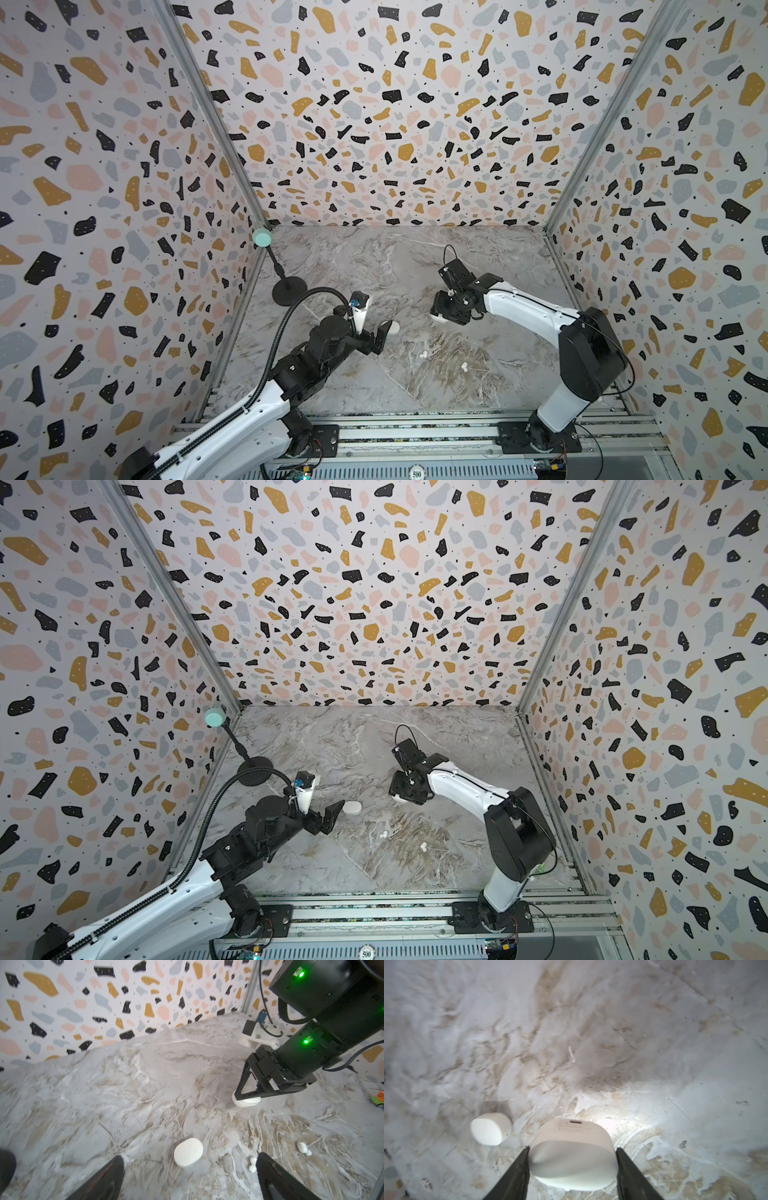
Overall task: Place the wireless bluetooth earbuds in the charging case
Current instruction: 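Carry the case toward the left gripper while the left gripper moves to meet it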
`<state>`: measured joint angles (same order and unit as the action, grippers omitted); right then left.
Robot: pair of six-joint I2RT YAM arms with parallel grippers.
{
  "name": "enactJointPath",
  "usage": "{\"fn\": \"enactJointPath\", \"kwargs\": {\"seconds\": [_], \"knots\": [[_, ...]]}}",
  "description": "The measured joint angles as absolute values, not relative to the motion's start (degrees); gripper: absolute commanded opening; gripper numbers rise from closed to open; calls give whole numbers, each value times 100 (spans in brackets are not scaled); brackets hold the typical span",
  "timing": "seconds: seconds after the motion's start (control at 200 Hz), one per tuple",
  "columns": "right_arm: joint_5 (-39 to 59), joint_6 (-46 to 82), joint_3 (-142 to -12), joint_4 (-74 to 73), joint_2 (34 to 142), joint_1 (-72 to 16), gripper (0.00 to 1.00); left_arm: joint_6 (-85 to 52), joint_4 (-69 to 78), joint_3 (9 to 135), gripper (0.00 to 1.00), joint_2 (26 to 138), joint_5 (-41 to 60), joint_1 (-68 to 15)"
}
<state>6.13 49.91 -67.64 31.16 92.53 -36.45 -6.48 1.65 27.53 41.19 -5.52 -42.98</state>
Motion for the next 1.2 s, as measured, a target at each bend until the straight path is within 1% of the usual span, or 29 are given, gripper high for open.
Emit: {"fn": "enactJointPath", "kwargs": {"seconds": [0.155,0.22,0.375,0.496,0.611,0.781,0.891,0.956,1.086,1.151,1.201], "knots": [[958,4639,-6493,2679,8541,-3645,0,123,626,2482,100,3586,154,-4445],[1103,4471,-6407,2569,8285,-3645,0,548,694,2484,100,3540,403,-4530],[1479,4010,-6342,2418,7787,-3688,0,1358,720,2480,100,3557,637,-4759],[1704,3671,-6335,2335,7465,-3883,0,1898,731,2458,100,3607,657,-4915],[1863,3336,-6335,2272,7269,-4281,0,2329,731,2458,100,3765,550,-5098],[1918,3024,-6333,2224,7227,-4904,0,2613,755,2427,100,3924,342,-5238],[1929,2923,-6294,2176,7223,-5133,0,2672,790,2366,100,3955,213,-5273],[1929,2888,-6239,2123,7218,-5205,0,2685,823,2329,98,3972,150,-5277],[1918,2823,-6156,2095,7218,-5328,0,2724,858,2296,90,4071,58,-5301],[1909,2801,-6143,2091,7218,-5367,0,2751,884,2296,84,4143,-1,-5312],[1905,2794,-6139,2084,7216,-5393,0,2764,899,2296,81,4187,-43,-5312]]}}
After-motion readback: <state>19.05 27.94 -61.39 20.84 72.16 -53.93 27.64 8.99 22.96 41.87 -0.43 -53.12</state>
